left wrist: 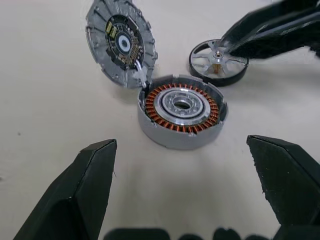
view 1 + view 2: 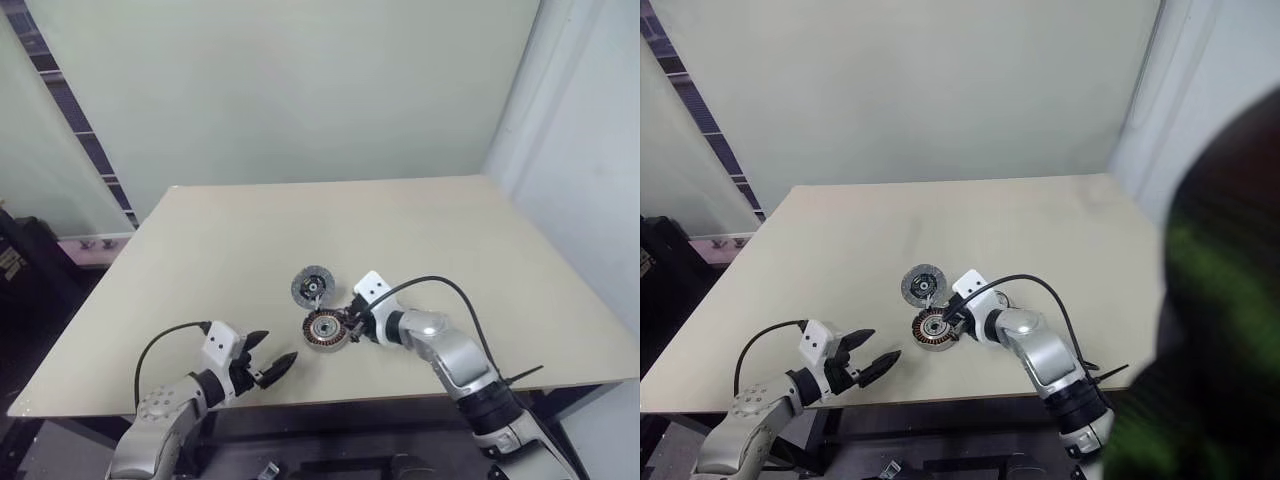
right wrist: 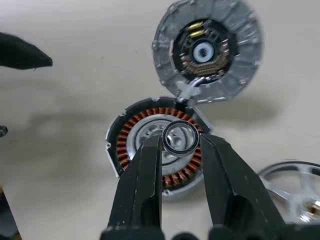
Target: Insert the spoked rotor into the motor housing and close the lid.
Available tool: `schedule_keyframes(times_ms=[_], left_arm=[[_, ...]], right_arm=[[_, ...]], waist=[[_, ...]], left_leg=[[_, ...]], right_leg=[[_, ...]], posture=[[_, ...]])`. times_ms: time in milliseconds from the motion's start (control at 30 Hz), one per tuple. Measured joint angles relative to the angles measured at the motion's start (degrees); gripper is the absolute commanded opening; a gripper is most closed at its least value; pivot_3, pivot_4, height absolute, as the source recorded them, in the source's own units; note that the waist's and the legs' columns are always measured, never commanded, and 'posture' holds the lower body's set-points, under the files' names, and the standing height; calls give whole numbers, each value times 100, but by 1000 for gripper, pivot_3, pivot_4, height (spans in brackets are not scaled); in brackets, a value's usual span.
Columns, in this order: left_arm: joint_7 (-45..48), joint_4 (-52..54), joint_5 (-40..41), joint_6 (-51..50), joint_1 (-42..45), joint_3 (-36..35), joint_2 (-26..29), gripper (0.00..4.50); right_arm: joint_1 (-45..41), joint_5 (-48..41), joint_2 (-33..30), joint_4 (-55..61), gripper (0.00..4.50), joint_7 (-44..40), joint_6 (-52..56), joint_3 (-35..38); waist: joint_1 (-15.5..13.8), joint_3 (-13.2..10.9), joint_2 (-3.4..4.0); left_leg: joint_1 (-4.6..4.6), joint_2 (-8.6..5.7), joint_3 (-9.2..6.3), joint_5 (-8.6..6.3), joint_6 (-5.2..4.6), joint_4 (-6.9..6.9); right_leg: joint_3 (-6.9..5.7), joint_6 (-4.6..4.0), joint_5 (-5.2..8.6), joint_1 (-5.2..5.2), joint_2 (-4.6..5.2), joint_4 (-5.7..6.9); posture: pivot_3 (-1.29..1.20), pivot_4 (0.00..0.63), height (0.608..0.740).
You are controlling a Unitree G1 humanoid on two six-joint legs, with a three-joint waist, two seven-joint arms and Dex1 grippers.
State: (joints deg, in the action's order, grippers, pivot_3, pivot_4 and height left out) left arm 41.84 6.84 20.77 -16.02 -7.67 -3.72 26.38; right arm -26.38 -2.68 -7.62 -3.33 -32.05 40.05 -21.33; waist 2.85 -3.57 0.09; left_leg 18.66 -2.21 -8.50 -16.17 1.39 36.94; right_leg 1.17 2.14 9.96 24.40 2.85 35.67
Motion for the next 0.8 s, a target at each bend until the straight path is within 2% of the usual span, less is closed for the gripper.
schedule_keyframes(times_ms=[600, 800], left_arm=[[-186, 110, 25, 45, -222, -267, 35, 4500], [-224, 204, 48, 44, -273, -423, 66, 4500]], right_arm=[[-497, 237, 669, -1721, 799, 78, -850, -97], [-598, 290, 705, -2045, 799, 65, -1055, -85]], waist=[[1, 0, 2], [3, 1, 2]], left_leg=[[-3, -1, -2, 0, 0, -1], [-4, -1, 0, 0, 0, -1]], right_leg=[[1, -7, -12, 1, -2, 4], [4, -8, -13, 1, -3, 4]], posture=[[0, 0, 740], [0, 0, 740]])
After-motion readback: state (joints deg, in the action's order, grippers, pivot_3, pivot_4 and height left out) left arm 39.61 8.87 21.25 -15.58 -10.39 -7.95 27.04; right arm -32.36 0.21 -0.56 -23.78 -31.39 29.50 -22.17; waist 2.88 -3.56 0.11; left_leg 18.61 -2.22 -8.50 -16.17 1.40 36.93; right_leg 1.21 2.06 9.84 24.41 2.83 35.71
